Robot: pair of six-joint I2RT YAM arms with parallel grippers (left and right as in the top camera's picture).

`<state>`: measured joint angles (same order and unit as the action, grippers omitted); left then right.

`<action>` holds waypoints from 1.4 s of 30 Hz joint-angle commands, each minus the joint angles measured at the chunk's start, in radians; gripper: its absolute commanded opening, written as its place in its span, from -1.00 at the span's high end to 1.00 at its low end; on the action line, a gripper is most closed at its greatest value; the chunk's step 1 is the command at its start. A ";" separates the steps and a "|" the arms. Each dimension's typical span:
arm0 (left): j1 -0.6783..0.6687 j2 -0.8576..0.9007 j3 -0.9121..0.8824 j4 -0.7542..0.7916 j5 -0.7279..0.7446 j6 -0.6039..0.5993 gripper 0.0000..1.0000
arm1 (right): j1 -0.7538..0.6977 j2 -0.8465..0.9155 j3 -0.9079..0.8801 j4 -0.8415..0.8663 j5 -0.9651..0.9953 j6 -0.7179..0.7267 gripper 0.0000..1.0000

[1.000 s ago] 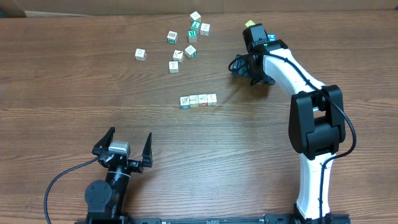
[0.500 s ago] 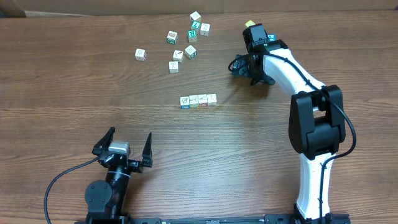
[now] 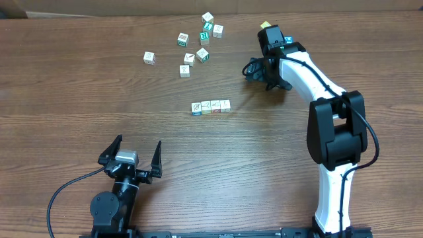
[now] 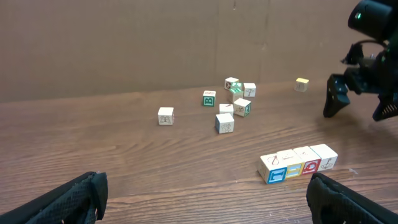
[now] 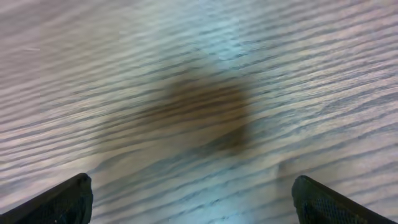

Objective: Form a horizontal line

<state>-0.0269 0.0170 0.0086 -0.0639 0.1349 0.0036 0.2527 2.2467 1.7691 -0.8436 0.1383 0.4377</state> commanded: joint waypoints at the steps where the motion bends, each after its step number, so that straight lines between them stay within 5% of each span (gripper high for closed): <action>1: -0.006 -0.013 -0.004 -0.003 -0.011 0.017 -0.99 | 0.044 -0.184 -0.003 0.005 0.011 0.000 -1.00; 17: -0.006 -0.013 -0.004 -0.003 -0.011 0.017 -0.99 | 0.027 -0.598 -0.109 -0.148 0.130 -0.028 -1.00; 23: -0.006 -0.013 -0.004 -0.003 -0.011 0.017 -0.99 | 0.021 -0.789 -0.457 0.117 0.091 -0.199 -1.00; 30: -0.006 -0.013 -0.004 -0.003 -0.011 0.017 -0.99 | -0.084 -0.950 -0.858 0.460 -0.173 -0.344 -1.00; 42: -0.006 -0.013 -0.004 -0.003 -0.011 0.017 -0.99 | -0.138 -1.109 -1.281 0.766 -0.245 -0.361 -1.00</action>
<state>-0.0269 0.0166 0.0086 -0.0639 0.1307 0.0036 0.1177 1.1835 0.5339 -0.1085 -0.0826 0.0956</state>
